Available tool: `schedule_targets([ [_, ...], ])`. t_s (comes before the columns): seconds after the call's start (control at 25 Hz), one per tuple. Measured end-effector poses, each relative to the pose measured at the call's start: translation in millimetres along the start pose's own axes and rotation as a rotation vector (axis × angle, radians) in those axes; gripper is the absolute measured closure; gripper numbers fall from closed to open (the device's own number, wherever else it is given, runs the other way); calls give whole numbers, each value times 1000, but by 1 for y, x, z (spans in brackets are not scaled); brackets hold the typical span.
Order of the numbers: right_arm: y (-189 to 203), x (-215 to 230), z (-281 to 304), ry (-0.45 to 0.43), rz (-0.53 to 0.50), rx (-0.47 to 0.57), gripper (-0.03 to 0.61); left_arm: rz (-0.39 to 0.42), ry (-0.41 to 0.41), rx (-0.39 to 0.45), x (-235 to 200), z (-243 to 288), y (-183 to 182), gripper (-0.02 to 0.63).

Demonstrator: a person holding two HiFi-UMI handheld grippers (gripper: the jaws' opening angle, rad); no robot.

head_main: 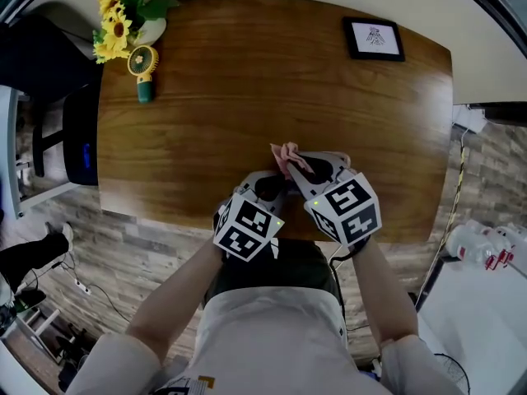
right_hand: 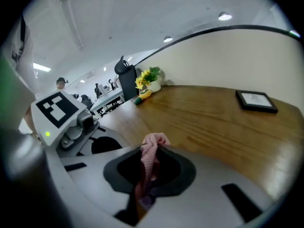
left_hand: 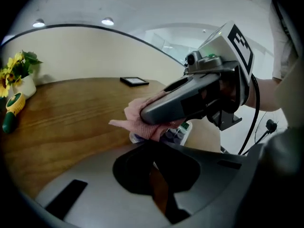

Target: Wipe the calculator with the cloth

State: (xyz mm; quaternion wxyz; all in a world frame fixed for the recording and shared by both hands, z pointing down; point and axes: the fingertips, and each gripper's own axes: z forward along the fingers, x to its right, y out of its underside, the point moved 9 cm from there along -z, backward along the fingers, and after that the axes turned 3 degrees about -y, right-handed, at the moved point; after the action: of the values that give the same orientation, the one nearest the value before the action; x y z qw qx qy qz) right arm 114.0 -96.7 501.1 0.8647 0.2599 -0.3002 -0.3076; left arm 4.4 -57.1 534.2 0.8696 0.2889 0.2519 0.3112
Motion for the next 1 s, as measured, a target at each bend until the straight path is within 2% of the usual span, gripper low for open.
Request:
schedule_targets([
  [0.16, 9, -2, 11, -7, -24, -69, 535, -23, -8, 8, 0, -1, 3, 611],
  [0.4, 17, 7, 6, -17, -53, -144, 537, -15, -20, -24, 0, 0, -1, 611],
  [0.52, 22, 13, -4, 1, -38, -156, 537, -53, -4, -37, -3, 1, -1, 611],
  [0.76, 34, 29, -26, 93, -19, -174, 538, -98, -15, -8, -4, 0, 2, 611],
  [1.0, 49, 45, -51, 191, -17, -220, 540, -135, 2, -29, -4, 1, 1, 610],
])
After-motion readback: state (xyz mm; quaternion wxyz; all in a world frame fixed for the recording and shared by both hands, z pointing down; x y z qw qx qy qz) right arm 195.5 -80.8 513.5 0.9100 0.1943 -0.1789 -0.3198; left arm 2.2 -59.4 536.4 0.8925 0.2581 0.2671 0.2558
